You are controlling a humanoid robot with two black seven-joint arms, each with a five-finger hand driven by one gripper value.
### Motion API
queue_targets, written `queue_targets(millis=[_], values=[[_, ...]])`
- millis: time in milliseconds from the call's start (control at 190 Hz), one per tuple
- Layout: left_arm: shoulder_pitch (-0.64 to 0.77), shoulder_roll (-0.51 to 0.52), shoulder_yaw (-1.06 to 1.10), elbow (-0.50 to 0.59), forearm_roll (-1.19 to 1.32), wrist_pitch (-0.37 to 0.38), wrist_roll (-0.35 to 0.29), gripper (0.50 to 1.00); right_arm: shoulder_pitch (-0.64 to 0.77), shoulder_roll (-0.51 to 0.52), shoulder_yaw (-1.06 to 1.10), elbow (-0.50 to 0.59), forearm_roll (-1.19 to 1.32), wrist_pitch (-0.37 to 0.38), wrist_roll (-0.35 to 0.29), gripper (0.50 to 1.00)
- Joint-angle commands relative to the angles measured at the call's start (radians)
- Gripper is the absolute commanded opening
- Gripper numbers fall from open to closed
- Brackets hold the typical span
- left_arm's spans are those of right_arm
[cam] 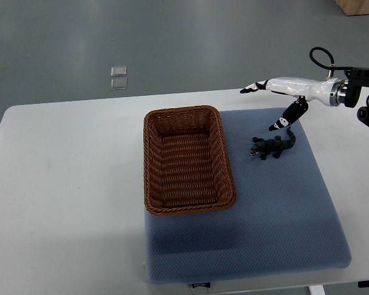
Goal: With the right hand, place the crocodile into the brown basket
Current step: 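Lower the right hand over the crocodile and close fingers around it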
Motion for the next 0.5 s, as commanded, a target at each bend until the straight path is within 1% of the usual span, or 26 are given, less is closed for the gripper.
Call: queue_targets(millis=[0,74,147,210,247,252,257,273,289,294,299,310,336,352,368,431,494], values=[[-0.001,0.000,0.000,0.000,0.000,0.000,0.000,1.000,-0.003,-0.036,-0.006,0.059,-0.052,-0.009,0.000,0.936],[0.001,0.000,0.000,0.000,0.000,0.000,0.000,1.000,-0.008,-0.056,-0.014,0.090,-0.112,-0.032,0.000,0.936],[-0.001,0.000,0.000,0.000,0.000,0.000,0.000,1.000,-0.017,-0.063,-0.038,0.099,-0.170,-0.084,0.000,0.936],[-0.001,0.000,0.000,0.000,0.000,0.000,0.000,1.000,-0.015,-0.065,-0.101,0.098,-0.204,-0.161,0.000,0.936],[0.001,0.000,0.000,0.000,0.000,0.000,0.000,1.000,-0.009,-0.070,-0.159,0.098,-0.209,-0.227,0.000,0.936],[0.001,0.000,0.000,0.000,0.000,0.000,0.000,1.000,-0.009,-0.070,-0.159,0.098,-0.209,-0.227,0.000,0.936],[0.001,0.000,0.000,0.000,0.000,0.000,0.001,1.000,-0.008,-0.071,-0.172,0.098,-0.209,-0.243,0.000,0.936],[0.001,0.000,0.000,0.000,0.000,0.000,0.000,1.000,-0.006,-0.071,-0.186,0.098,-0.209,-0.259,0.000,0.936],[0.001,0.000,0.000,0.000,0.000,0.000,0.000,1.000,-0.003,-0.071,-0.212,0.096,-0.209,-0.294,0.000,0.936],[0.001,0.000,0.000,0.000,0.000,0.000,0.000,1.000,-0.003,-0.071,-0.212,0.096,-0.209,-0.294,0.000,0.936],[-0.001,0.000,0.000,0.000,0.000,0.000,0.000,1.000,-0.003,-0.071,-0.224,0.096,-0.209,-0.311,0.000,0.936],[-0.001,0.000,0.000,0.000,0.000,0.000,0.000,1.000,-0.003,-0.071,-0.224,0.096,-0.209,-0.311,0.000,0.936],[0.001,0.000,0.000,0.000,0.000,0.000,0.000,1.000,-0.003,-0.076,-0.259,0.094,-0.210,-0.362,0.000,0.936],[-0.001,0.000,0.000,0.000,0.000,0.000,0.000,1.000,-0.003,-0.076,-0.268,0.094,-0.210,-0.374,0.000,0.936],[-0.001,0.000,0.000,0.000,0.000,0.000,0.000,1.000,-0.003,-0.077,-0.290,0.094,-0.210,-0.403,0.000,0.936],[-0.001,0.000,0.000,0.000,0.000,0.000,0.000,1.000,-0.003,-0.076,-0.340,0.091,-0.216,-0.469,0.000,0.938],[-0.001,0.000,0.000,0.000,0.000,0.000,0.000,1.000,-0.003,-0.076,-0.370,0.088,-0.216,-0.504,0.000,0.936]])
